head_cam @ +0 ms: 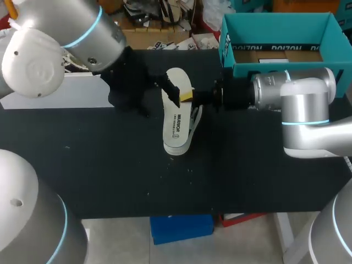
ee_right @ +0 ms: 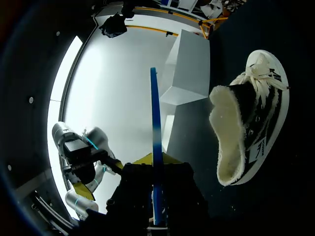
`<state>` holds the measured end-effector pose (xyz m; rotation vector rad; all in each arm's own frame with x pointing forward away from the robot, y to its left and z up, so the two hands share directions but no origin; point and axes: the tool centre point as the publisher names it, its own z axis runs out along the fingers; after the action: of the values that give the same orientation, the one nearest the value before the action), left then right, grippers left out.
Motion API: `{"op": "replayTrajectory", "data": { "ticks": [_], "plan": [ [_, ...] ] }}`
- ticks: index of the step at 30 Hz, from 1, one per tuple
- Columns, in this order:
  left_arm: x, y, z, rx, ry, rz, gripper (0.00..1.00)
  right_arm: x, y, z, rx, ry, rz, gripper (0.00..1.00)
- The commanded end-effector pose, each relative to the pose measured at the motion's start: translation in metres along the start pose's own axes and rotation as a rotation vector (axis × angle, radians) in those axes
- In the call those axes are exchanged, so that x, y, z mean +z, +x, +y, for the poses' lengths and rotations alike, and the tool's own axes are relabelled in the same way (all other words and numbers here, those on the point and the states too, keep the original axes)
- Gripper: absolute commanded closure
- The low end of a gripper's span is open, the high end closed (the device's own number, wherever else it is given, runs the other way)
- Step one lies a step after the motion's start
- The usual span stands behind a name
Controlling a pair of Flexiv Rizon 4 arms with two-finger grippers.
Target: Take the shoe out of the shoebox, open the shoe tongue, remove and reinsert the insole, then place the shoe into the shoebox
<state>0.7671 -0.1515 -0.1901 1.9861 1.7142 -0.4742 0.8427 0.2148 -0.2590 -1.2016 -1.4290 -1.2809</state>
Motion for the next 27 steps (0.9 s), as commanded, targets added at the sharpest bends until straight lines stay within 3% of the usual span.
{"op": "replayTrajectory", "data": {
  "ticks": [1,17,23,27],
  "plan": [
    [-0.005,0.018,-0.009,0.029,-0.009,-0.456,0.00,0.000,0.000,0.000,0.001,0.001,-0.001,1.00],
    [-0.005,0.018,-0.009,0.029,-0.009,-0.456,0.00,0.000,0.000,0.000,0.001,0.001,-0.001,1.00],
    [0.005,0.032,-0.015,-0.050,-0.048,-0.643,0.00,0.000,0.000,0.000,0.001,0.001,-0.001,1.00],
    [0.009,0.041,-0.006,-0.149,-0.075,-0.791,0.00,0.000,0.000,0.000,0.001,0.001,-0.001,1.00]
  ]
}}
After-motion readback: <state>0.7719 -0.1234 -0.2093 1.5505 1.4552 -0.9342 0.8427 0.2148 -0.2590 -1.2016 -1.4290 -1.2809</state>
